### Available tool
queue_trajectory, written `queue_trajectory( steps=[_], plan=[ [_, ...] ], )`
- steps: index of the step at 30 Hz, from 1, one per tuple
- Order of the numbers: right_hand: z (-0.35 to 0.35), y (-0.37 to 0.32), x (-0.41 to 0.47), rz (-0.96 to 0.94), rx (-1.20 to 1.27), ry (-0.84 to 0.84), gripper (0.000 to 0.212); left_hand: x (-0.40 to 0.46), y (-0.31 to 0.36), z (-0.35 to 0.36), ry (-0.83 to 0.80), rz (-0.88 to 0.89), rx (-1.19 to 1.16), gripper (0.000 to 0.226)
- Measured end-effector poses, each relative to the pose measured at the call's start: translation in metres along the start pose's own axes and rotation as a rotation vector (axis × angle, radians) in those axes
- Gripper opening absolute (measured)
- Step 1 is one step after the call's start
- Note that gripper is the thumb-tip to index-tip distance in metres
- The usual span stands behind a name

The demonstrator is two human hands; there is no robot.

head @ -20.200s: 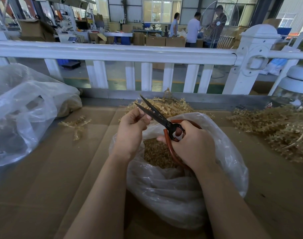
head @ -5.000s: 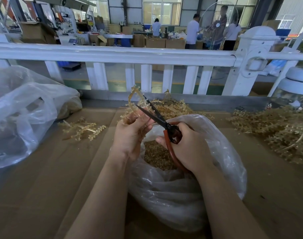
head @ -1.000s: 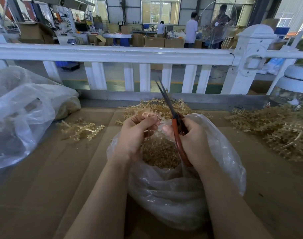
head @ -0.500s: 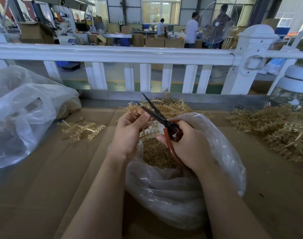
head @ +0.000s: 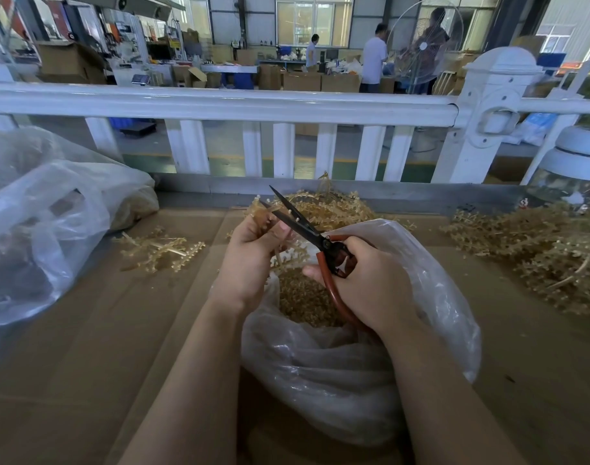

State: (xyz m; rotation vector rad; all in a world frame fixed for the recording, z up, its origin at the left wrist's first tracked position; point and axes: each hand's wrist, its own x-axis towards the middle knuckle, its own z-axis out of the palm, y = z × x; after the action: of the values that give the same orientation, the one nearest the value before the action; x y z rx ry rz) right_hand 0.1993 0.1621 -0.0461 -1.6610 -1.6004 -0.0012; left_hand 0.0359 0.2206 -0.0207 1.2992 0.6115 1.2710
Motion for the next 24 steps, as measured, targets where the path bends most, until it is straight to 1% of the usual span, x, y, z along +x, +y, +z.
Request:
queue_trajectory(
  steps=[4,7,11,17,22,24],
  plan=[
    [0.0000,0.0006,0.0000,0.018,0.010,-0.026,0.073,-0.0010,0.0014,0.0014,0.018,-0.010,-0.016,0.015],
    [-0.0009,-0.0007,0.0003,0.021,0.017,-0.028,0.074,-0.0014,0.0017,0.0009,0.028,-0.016,-0.018,0.012],
    [-0.0018,-0.0015,-0.0005,0.017,0.029,-0.017,0.069,-0.0017,0.0027,0.0004,0.027,-0.020,-0.021,0.011],
    [-0.0021,-0.0024,-0.0010,0.006,0.041,-0.016,0.075,-0.0024,0.0029,-0.0002,0.025,-0.020,-0.039,0.014],
    [-0.0027,-0.0027,-0.0017,0.008,0.040,0.003,0.067,-0.0018,0.0040,-0.0013,0.014,-0.033,-0.056,0.008],
    [-0.0028,-0.0025,-0.0019,-0.004,0.030,0.014,0.069,-0.0023,0.0041,-0.0013,0.015,-0.025,-0.016,0.010]
  ],
)
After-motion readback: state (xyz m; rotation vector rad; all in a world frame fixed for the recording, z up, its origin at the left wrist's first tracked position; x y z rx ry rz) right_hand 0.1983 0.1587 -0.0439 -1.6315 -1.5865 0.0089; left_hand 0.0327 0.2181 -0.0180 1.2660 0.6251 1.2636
